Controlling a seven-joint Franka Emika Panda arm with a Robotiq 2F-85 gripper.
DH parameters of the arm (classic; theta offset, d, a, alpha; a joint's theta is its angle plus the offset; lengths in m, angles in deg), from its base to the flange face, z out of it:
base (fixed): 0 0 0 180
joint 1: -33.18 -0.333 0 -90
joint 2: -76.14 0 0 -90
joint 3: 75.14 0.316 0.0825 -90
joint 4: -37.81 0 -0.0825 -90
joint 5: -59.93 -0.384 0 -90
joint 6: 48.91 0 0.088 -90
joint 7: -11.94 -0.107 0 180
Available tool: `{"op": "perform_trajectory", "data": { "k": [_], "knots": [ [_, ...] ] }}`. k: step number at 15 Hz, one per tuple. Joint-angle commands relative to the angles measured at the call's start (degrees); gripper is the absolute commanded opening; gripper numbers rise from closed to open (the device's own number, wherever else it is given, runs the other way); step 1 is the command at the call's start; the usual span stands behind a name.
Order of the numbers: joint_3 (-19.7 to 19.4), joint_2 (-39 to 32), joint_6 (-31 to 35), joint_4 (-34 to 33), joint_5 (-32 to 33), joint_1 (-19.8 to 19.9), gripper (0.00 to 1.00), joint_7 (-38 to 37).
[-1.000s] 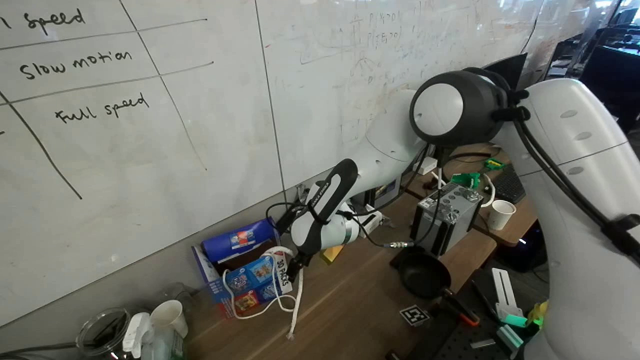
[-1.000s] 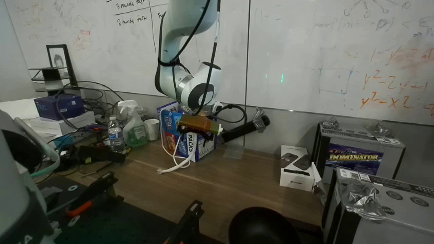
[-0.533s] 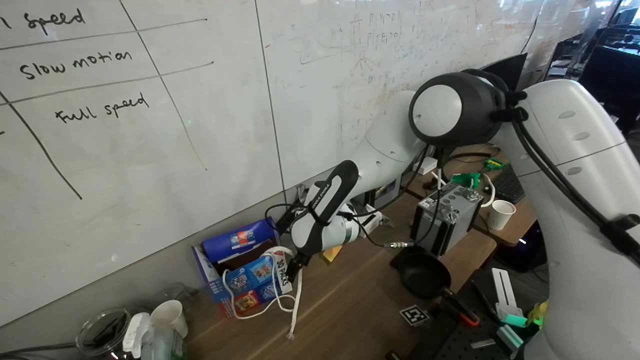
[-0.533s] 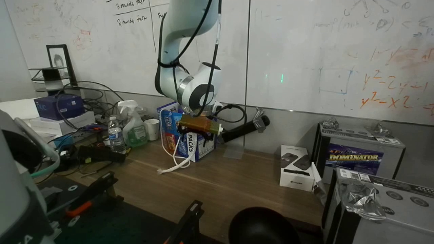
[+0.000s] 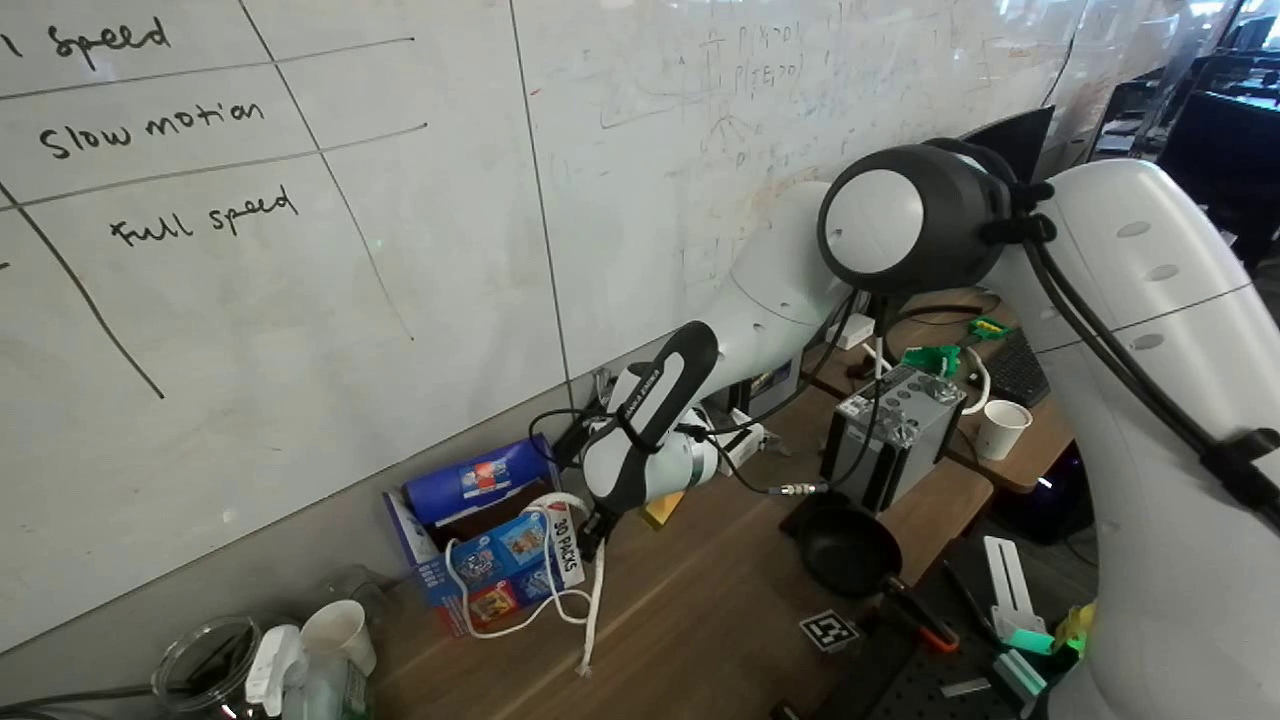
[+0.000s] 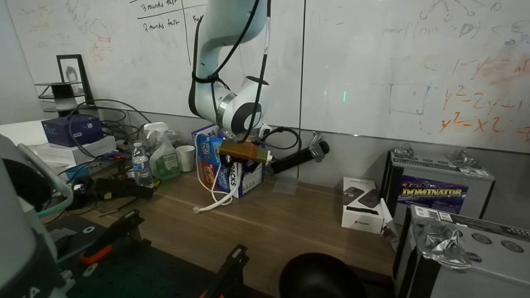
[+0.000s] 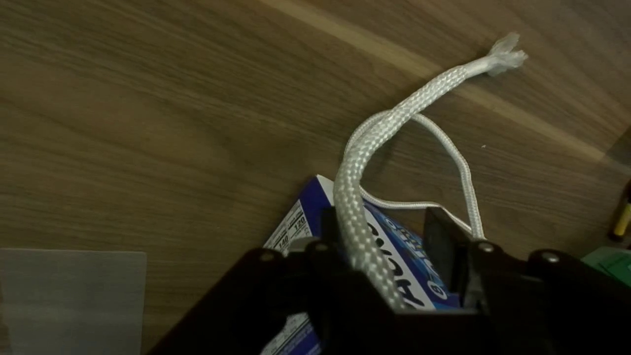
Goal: Put the white strings inside the box.
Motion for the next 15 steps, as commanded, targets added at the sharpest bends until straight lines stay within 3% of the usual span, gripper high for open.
{"op": "perform_trajectory", "data": {
  "k": [1,3,5,9,15],
  "knots": [
    [0.3,-0.5,1.0,-0.6,1.5,0.1,0.18,-1.4],
    [0.4,-0.3,1.0,-0.3,1.6,0.2,0.04,-1.4],
    [0.4,0.0,0.9,-0.1,1.6,0.2,0.00,-1.5],
    [1.2,1.4,-1.1,0.5,1.4,0.4,0.02,-1.8],
    [3.1,11.5,-10.9,2.7,-1.0,-2.5,0.03,-6.4]
  ]
}}
